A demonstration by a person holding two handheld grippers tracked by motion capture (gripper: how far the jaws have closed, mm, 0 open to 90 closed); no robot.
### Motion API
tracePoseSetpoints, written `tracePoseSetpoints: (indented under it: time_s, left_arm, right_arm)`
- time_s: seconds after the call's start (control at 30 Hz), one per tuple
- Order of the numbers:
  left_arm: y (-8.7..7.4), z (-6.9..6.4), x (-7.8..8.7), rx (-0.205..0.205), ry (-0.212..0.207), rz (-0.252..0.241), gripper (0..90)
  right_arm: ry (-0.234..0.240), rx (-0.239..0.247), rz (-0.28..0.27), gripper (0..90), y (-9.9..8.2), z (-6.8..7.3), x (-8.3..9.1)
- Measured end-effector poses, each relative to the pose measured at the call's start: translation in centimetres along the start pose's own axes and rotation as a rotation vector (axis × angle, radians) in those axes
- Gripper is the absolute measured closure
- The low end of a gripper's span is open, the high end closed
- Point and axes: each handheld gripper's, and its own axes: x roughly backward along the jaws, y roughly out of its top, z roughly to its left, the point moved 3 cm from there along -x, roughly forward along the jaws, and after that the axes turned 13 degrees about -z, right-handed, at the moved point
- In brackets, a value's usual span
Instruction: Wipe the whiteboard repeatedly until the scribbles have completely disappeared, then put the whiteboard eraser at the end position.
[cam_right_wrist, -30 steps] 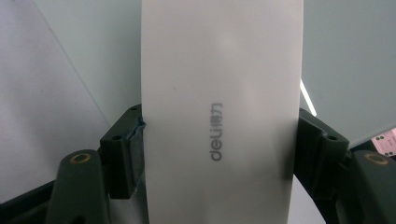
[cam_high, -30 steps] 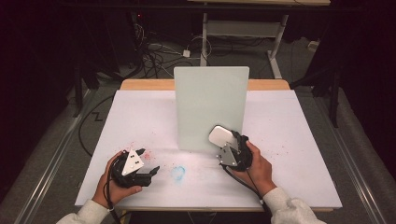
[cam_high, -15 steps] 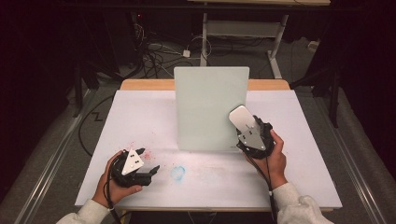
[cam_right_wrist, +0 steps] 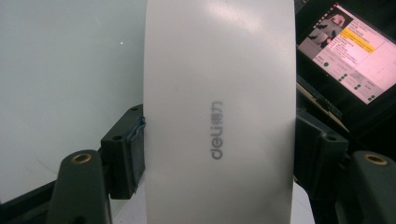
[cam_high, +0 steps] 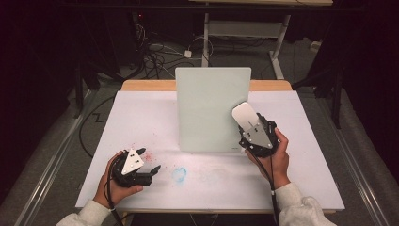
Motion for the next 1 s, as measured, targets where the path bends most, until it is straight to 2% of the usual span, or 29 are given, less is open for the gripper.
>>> tracePoseSetpoints:
  time_s: [0.1,0.3,0.63,1.0]
  left_arm:
    - [0.0,0.0,0.1,0.0,-0.001,-0.001,20.3]
    - [-0.1,0.1,0.3,0.005,0.006,-0.003,20.3]
    - [0.0,-0.1,0.2,-0.007,0.002,-0.004,20.3]
    - [0.1,0.0,0.2,-0.022,0.005,-0.001,20.3]
  right_arm:
    - [-0.006,0.003,-0.009,30.8,0.2,0.0,0.1]
    - [0.021,-0.006,-0.035,30.9,0.8,0.0,0.6]
    - [0.087,-0.033,-0.063,30.9,1.3,0.0,1.3]
    - [0.216,-0.059,-0.064,30.9,1.5,0.5,2.2]
